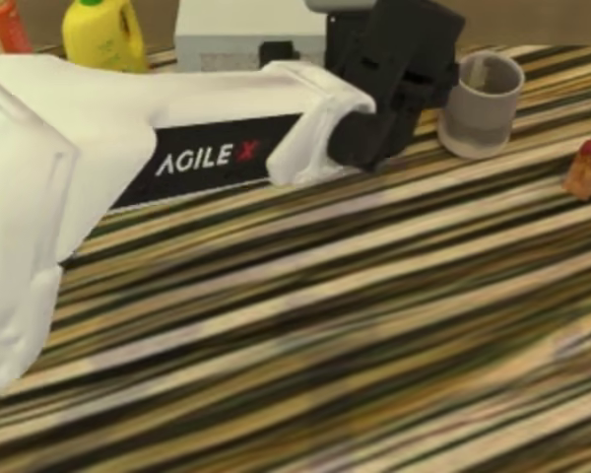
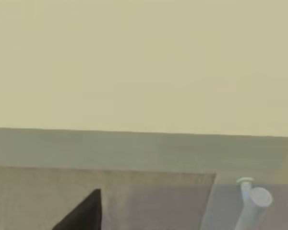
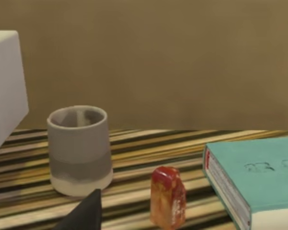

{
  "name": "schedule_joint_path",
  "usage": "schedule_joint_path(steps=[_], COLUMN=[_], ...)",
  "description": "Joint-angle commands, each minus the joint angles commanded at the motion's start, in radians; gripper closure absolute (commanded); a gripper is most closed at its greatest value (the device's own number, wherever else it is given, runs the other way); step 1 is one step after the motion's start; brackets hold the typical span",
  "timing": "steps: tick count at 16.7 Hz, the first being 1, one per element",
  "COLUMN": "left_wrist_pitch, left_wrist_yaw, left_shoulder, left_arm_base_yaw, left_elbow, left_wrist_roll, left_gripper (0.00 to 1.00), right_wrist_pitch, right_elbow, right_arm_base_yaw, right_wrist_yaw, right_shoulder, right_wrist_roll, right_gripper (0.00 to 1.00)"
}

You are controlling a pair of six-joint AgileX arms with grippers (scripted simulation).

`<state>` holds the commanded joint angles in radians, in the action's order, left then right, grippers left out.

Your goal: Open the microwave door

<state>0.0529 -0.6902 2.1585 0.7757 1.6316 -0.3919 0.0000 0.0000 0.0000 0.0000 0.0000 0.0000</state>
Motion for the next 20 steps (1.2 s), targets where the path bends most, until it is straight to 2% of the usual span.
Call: schedule_joint_path(steps=[4, 8, 20], left_wrist_pitch=[-0.029, -0.031, -0.031], left_wrist_yaw=[0.048, 0.053, 0.053], left_shoulder=[0.118, 0.128, 0.128], left_arm_base_yaw=[-0.055, -0.061, -0.061], left_elbow=[0.112, 0.122, 0.122], left_wrist_roll=[0.038, 0.042, 0.042], left_gripper=[0.0, 0.0, 0.9], right_wrist_pitch=[0.0, 0.0, 0.0], right_elbow=[0.0, 0.0, 0.0], right_arm_base_yaw=[0.0, 0.0, 0.0], right_wrist_yaw=[0.0, 0.0, 0.0], right_shoulder=[0.0, 0.0, 0.0], right_wrist_roll=[0.0, 0.0, 0.0], right_gripper=[0.0, 0.0, 0.0])
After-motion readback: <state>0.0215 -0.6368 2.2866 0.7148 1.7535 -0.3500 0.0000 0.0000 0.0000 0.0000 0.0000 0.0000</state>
